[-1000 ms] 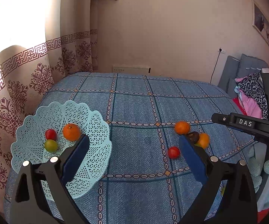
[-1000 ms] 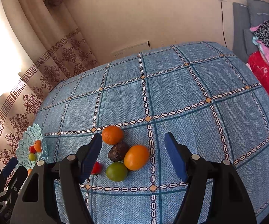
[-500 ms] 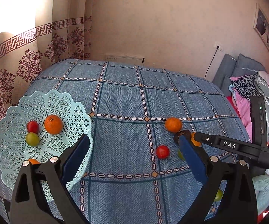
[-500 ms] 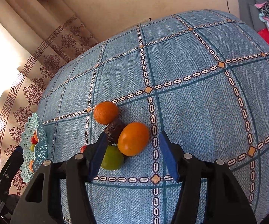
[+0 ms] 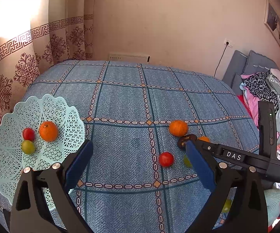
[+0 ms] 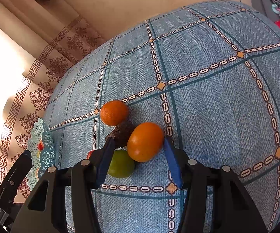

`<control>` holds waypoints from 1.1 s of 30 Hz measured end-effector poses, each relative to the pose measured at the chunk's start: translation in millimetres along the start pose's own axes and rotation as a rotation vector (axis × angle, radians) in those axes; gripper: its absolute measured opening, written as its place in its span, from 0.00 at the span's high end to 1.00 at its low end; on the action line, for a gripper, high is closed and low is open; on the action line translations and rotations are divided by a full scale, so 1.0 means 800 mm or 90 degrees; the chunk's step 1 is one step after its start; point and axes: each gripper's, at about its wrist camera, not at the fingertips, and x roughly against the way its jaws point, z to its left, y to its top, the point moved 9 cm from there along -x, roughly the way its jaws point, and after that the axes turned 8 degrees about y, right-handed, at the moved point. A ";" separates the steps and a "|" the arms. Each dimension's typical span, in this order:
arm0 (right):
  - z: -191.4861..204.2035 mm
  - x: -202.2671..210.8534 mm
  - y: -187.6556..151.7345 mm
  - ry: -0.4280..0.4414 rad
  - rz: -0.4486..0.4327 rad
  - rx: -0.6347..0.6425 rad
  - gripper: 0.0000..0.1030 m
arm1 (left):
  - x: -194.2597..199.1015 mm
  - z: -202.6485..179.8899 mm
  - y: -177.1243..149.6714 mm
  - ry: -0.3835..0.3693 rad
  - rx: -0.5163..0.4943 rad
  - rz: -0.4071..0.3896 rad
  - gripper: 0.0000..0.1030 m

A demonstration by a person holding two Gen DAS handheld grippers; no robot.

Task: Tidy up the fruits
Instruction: 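Close the right gripper on an orange while the left gripper approaches a red tomato, then grasp the dark brown fruit with the left gripper while the right gripper holds the orange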

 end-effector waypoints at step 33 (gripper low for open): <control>-0.024 0.007 -0.001 0.019 0.003 -0.039 0.61 | -0.056 -0.044 -0.012 0.007 -0.027 0.053 0.05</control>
